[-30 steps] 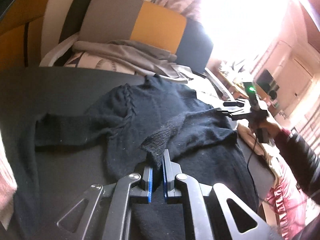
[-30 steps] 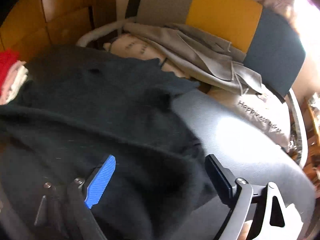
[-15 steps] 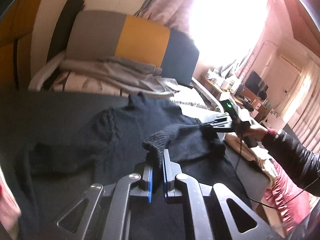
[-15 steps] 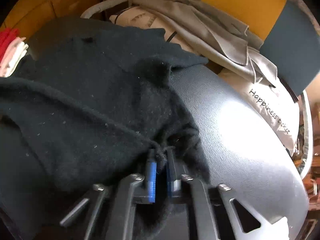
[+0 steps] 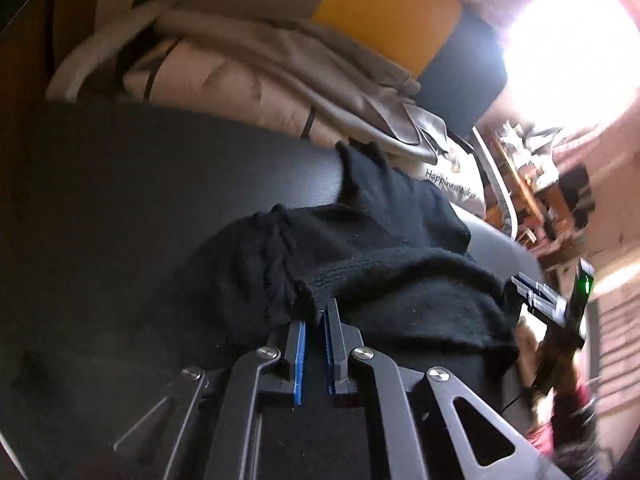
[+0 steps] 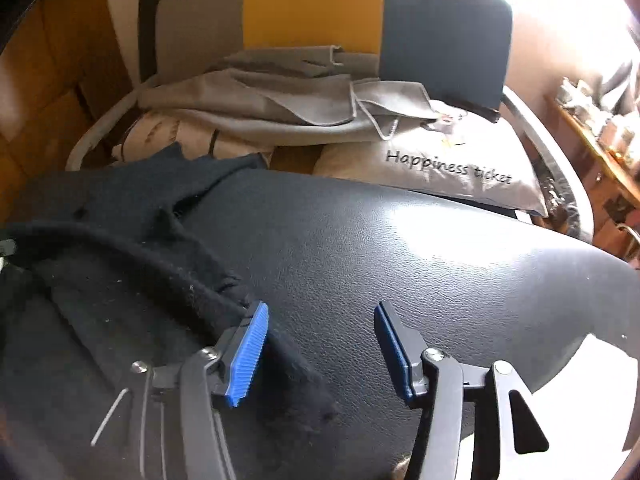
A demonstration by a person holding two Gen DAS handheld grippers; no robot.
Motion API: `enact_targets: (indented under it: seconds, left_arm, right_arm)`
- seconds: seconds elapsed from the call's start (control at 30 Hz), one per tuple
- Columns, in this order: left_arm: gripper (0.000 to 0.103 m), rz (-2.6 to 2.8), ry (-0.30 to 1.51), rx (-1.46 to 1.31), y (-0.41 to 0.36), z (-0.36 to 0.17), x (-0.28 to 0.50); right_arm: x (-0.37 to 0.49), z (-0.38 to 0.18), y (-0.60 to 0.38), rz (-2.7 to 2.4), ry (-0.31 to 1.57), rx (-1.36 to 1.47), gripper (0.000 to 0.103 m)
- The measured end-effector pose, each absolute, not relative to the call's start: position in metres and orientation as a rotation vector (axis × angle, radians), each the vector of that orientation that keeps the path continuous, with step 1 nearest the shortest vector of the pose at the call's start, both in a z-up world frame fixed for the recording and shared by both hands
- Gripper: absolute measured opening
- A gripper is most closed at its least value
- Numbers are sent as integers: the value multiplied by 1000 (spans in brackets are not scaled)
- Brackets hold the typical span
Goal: Fold clothes
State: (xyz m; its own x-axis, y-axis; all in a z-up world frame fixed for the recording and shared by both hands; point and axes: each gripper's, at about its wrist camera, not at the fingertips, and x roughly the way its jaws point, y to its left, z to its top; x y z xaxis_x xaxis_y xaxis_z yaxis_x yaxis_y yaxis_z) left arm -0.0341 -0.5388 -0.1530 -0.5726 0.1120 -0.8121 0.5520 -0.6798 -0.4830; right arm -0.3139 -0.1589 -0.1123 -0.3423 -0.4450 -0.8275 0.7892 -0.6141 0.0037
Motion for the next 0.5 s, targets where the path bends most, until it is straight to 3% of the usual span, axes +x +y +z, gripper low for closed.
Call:
enact_targets:
  seconds: [0.07,0.2,0.4,0.5]
  left_arm:
    - [8,-2294,1176,1251,-545,-159,-25]
    - [21,-2248,1328,1164,-555,-170,-6]
    - [38,-2302,1264,1088,-559,-172,12]
    - [42,-2397,1231,1098,-552,-169,0]
  right_arm:
    - [-300,-103,-155,-1992,504,1022,57]
    - [-245,-87,-162,-1833,553,866,62]
    - [-194,-126,-190,-1758,818,831,65]
    - [-200,-141,-189,-1769,845,871,65]
